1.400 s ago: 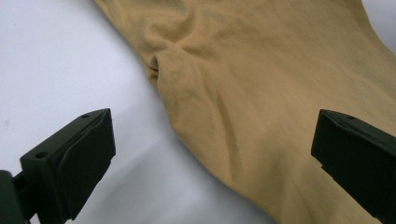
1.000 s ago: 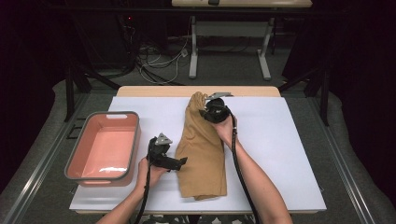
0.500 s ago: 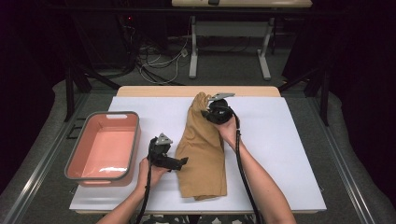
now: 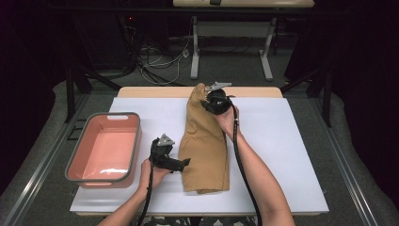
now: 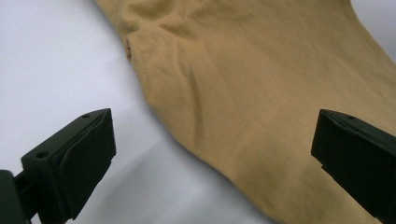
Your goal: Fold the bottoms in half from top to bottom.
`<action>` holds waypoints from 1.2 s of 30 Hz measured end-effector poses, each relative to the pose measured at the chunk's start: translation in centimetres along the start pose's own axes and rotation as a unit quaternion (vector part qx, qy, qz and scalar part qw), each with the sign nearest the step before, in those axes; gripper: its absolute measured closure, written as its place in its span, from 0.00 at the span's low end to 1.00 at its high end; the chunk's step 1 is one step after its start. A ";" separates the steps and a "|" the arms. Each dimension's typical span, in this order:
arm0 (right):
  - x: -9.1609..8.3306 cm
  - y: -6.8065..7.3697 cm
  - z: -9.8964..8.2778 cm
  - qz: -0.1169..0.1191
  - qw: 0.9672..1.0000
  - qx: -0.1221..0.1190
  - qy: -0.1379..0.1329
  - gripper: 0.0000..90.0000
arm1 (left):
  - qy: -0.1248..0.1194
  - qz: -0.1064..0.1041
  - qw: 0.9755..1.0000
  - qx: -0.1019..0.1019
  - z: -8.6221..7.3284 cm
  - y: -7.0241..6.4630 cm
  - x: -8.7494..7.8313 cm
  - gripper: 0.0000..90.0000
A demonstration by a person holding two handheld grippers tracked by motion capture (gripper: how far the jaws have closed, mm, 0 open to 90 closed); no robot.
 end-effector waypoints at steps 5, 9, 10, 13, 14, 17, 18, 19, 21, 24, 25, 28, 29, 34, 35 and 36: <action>-0.5 1.0 -1.0 0.029 1.000 -0.011 -0.001 0.94 | 0.002 -0.002 1.000 0.000 0.0 0.0 0.0 0.00; -1.2 1.5 -2.1 0.050 0.999 -0.007 -0.003 0.94 | 0.005 -0.006 1.000 0.002 0.0 -0.1 0.2 0.00; -1.4 1.7 -2.3 0.055 0.998 -0.007 -0.003 0.93 | 0.006 -0.003 1.000 0.003 0.0 0.0 0.2 0.00; -2.1 2.0 -3.0 0.065 0.998 -0.007 -0.004 0.93 | 0.009 -0.002 1.000 0.004 0.0 -0.1 0.3 0.00; -2.4 2.2 -3.2 0.070 0.998 -0.007 -0.008 0.93 | 0.008 -0.004 1.000 0.000 -0.1 -0.2 0.3 0.00; -3.0 2.5 -3.9 0.079 0.997 -0.008 -0.010 0.93 | 0.011 -0.001 1.000 0.002 -0.1 -0.2 0.4 0.00; -3.2 2.6 -4.1 0.082 0.997 -0.010 -0.012 0.93 | 0.012 0.000 1.000 0.003 -0.1 -0.2 0.4 0.00; -3.5 2.7 -4.3 0.086 0.996 -0.010 -0.012 0.93 | 0.014 0.001 1.000 0.004 -0.1 -0.2 0.4 0.00; -3.9 2.9 -4.7 0.092 0.996 -0.014 -0.013 0.93 | 0.015 0.004 1.000 0.001 -0.1 -0.2 0.5 0.00; -4.4 3.3 -5.3 0.094 0.995 -0.020 -0.013 0.93 | 0.018 0.009 1.000 -0.004 -0.2 -0.2 0.6 0.00; -4.6 3.4 -5.5 0.095 0.995 -0.023 -0.013 0.93 | 0.019 0.011 1.000 -0.005 -0.2 -0.2 0.7 0.01; -5.1 3.7 -6.1 0.097 0.995 -0.028 -0.012 0.93 | 0.021 0.018 1.000 0.000 -0.1 -0.2 0.7 0.02; -5.3 3.8 -6.3 0.099 0.995 -0.028 -0.013 0.93 | 0.022 0.019 1.000 0.001 -0.1 -0.2 0.7 0.03; -5.7 4.1 -7.8 0.103 0.994 -0.028 0.001 0.92 | 0.027 0.023 0.999 0.000 -0.1 -0.2 0.8 0.06; -5.8 4.0 -8.2 0.102 0.994 -0.027 0.007 0.92 | 0.027 0.024 0.999 0.001 -0.1 -0.2 0.9 0.06; -5.8 4.0 -8.5 0.100 0.995 -0.024 0.013 0.92 | 0.027 0.025 0.999 0.001 -0.1 -0.2 0.9 0.06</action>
Point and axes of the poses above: each handheld gripper's, and its own axes: x roughly forward along the jaws, z roughly out of its top, y roughly to its left, the point moved 2 cm from there along x, roughly forward along the jaws, and after that the axes turned 4 degrees about -z, right-handed, at the moved point
